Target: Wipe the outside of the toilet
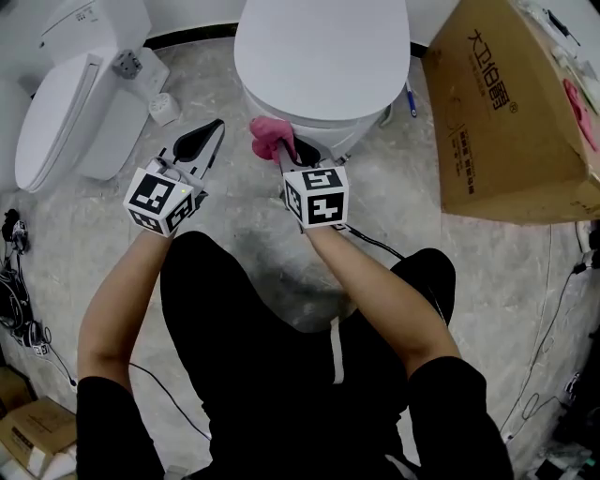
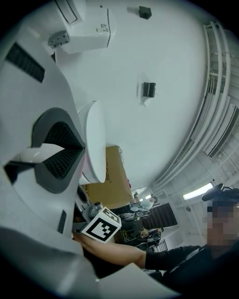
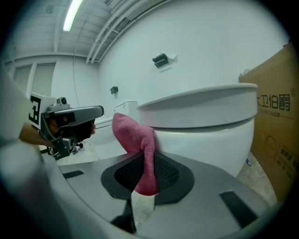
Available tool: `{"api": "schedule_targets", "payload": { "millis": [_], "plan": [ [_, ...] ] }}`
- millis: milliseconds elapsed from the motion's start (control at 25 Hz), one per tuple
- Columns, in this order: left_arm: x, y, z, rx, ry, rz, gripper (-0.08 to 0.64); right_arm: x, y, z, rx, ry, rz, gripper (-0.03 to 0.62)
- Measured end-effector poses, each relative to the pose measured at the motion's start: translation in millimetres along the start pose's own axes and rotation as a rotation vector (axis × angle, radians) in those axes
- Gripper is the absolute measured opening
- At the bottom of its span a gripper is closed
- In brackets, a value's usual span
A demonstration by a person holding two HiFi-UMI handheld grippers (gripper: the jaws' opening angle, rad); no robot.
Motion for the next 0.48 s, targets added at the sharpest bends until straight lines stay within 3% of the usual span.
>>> {"api": "schedule_targets", "payload": {
  "millis": [160,480],
  "plan": [
    [5.4,-3.4,-10.4,-0.002,-0.025,0.036,0.014,-4.7,-22.2,19.4,-0.004,0.034,-0.02,0.074],
    [6.2,-18.5,-23.5,-0.059,-0.007,-0.023,0.014,-1.0,-71.3,52.2,-0.005,0.088,0.002,0.072]
  ]
}}
Point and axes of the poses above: the fingertips, and each gripper's own axes: z backward along the fingers, y to its left, x out of its top, the point moved 10 cm from there along z, backward along the fingers, and after that the axes turned 4 degrees about x, right-handed, at the moved point
